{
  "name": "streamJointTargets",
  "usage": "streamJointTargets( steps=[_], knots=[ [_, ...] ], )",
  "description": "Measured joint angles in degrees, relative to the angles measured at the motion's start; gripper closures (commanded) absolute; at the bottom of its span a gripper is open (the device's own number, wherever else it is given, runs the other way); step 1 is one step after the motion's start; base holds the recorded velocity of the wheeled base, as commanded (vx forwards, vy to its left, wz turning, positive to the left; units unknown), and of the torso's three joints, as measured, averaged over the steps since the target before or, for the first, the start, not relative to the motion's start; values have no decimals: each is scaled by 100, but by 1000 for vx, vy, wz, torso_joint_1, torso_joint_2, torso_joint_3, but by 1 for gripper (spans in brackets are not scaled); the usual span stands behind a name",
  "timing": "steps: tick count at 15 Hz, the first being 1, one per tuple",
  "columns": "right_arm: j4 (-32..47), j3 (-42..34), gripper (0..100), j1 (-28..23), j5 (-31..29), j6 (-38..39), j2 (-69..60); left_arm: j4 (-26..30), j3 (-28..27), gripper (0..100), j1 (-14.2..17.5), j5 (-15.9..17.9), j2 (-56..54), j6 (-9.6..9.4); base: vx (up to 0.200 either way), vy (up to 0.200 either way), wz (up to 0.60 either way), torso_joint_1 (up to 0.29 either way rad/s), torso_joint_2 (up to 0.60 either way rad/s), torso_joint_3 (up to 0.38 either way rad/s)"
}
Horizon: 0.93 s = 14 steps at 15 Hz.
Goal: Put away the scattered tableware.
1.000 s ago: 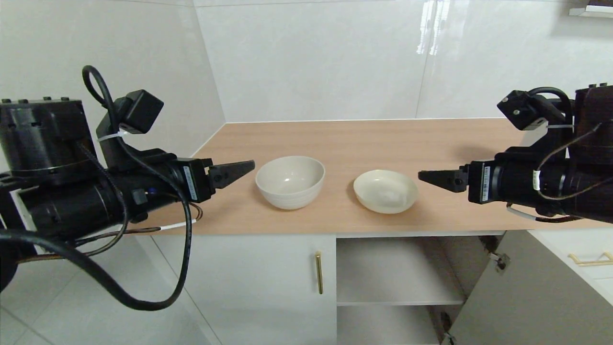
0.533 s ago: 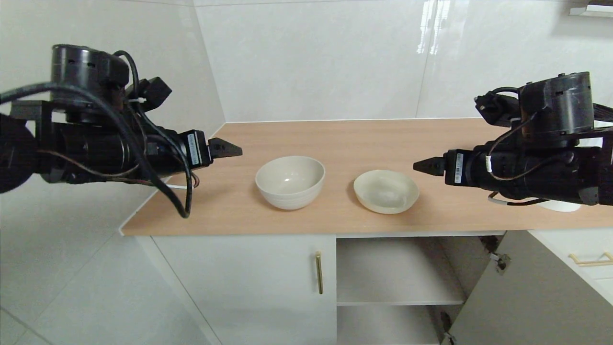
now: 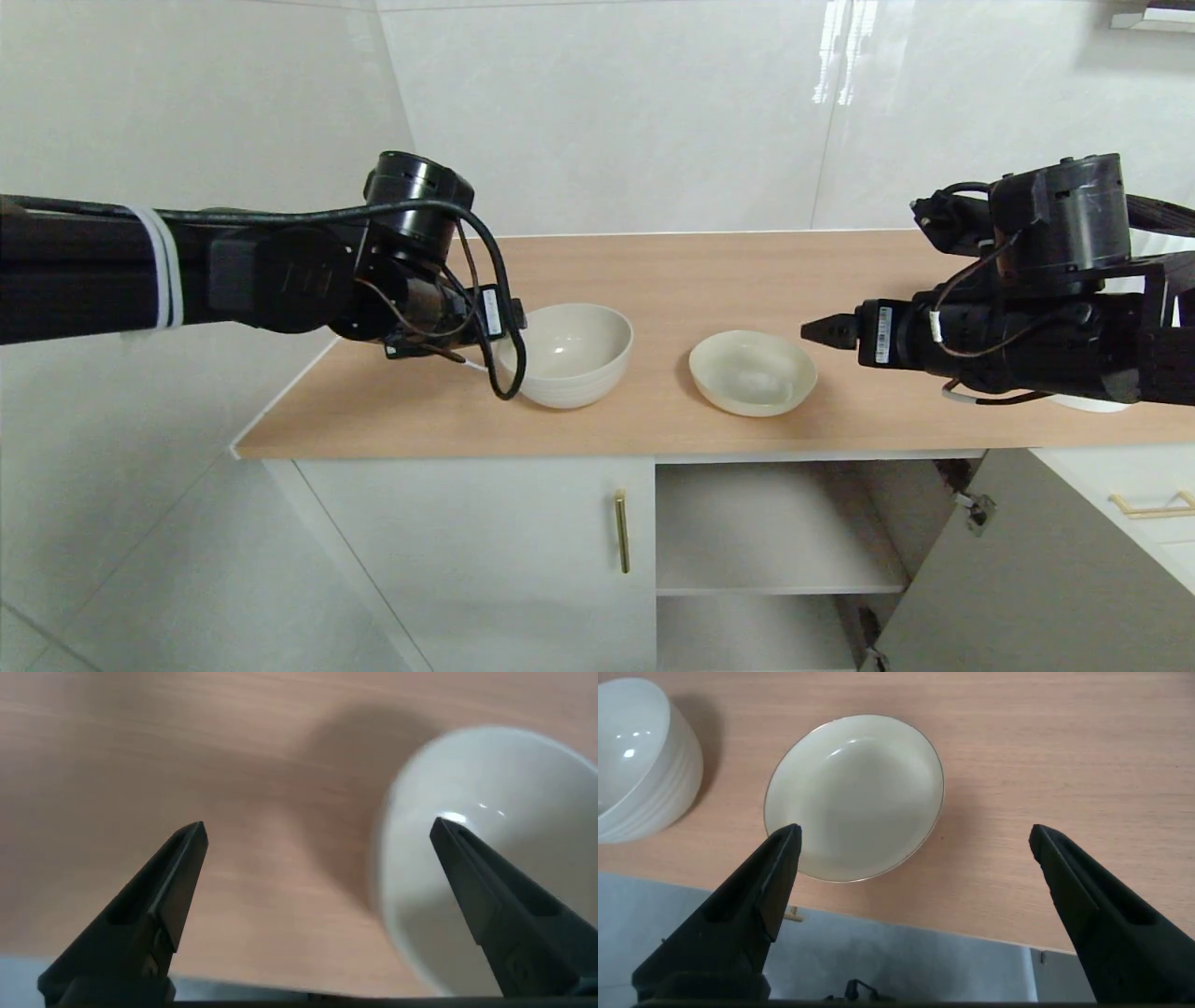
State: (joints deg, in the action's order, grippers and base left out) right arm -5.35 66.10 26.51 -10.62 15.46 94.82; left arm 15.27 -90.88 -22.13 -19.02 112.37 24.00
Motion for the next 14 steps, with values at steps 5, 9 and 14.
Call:
streamJointTargets(
  steps=[5, 9, 14],
  knots=[
    [-9, -11, 0, 0, -9, 9, 11, -61, -24, 100, -77, 169, 210, 35, 0, 0, 0, 0, 0, 0],
    [-9, -11, 0, 0, -7, 4, 11, -91, -27, 100, -91, 222, 312, 43, 0, 0, 0, 0, 0, 0],
    [0, -2, 0, 0, -5, -7, 63, -89, -16, 100, -102, 238, 157, 202, 0, 0, 0, 0, 0, 0]
  ],
)
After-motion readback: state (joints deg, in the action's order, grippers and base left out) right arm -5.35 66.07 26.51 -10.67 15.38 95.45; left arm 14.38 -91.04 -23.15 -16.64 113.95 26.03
